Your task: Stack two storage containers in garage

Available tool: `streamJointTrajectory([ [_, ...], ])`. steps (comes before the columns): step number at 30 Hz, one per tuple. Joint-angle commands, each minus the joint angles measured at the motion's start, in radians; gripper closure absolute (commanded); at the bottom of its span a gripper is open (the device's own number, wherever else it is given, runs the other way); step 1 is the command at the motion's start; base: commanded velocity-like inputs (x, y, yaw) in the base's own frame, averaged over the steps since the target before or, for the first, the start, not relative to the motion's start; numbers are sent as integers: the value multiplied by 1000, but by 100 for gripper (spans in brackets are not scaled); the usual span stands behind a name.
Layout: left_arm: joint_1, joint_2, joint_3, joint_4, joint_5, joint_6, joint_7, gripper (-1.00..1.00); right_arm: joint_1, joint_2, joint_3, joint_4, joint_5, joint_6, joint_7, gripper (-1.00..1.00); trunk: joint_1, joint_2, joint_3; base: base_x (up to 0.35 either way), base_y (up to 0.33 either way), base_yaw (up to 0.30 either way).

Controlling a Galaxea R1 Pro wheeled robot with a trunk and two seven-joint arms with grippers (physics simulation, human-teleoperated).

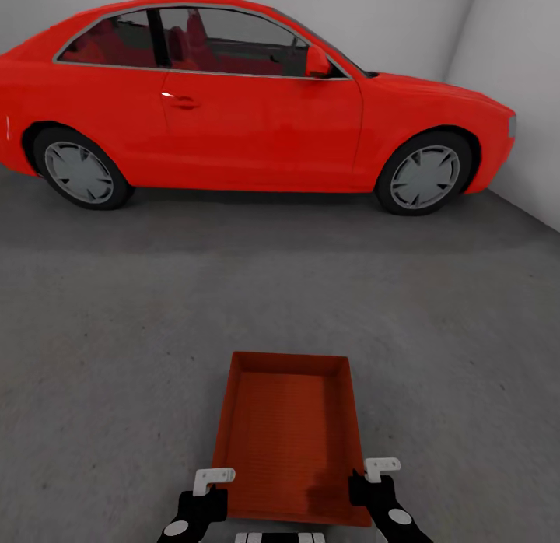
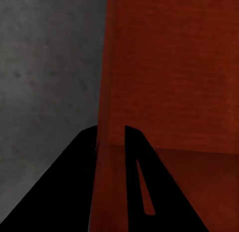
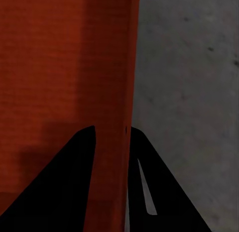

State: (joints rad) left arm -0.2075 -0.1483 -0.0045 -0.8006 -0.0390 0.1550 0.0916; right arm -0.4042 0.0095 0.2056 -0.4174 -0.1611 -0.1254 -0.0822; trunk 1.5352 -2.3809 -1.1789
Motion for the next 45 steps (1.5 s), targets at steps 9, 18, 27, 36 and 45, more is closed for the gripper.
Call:
streamJointTrajectory([
  [9, 0, -26, -8, 1, 3, 7, -4, 100, -1, 40, 5, -9, -8, -5, 4, 100, 0, 0, -1, 0, 0, 0],
  [18, 0, -26, -8, 1, 1, 6, -4, -100, -1, 40, 5, -7, -8, -5, 4, -100, 0, 0, -1, 0, 0, 0],
  [27, 0, -26, -8, 1, 3, 6, -4, -100, -1, 40, 5, -7, -8, -5, 4, -100, 0, 0, -1, 0, 0, 0],
  [36, 0, -26, -8, 1, 5, 6, 0, -100, -1, 40, 5, -8, -8, -6, 3, -100, 0, 0, -1, 0, 0, 0],
  [45, 0, -26, -7, 1, 6, 6, -5, -100, -1, 40, 5, -7, -8, -5, 4, -100, 0, 0, -1, 0, 0, 0],
])
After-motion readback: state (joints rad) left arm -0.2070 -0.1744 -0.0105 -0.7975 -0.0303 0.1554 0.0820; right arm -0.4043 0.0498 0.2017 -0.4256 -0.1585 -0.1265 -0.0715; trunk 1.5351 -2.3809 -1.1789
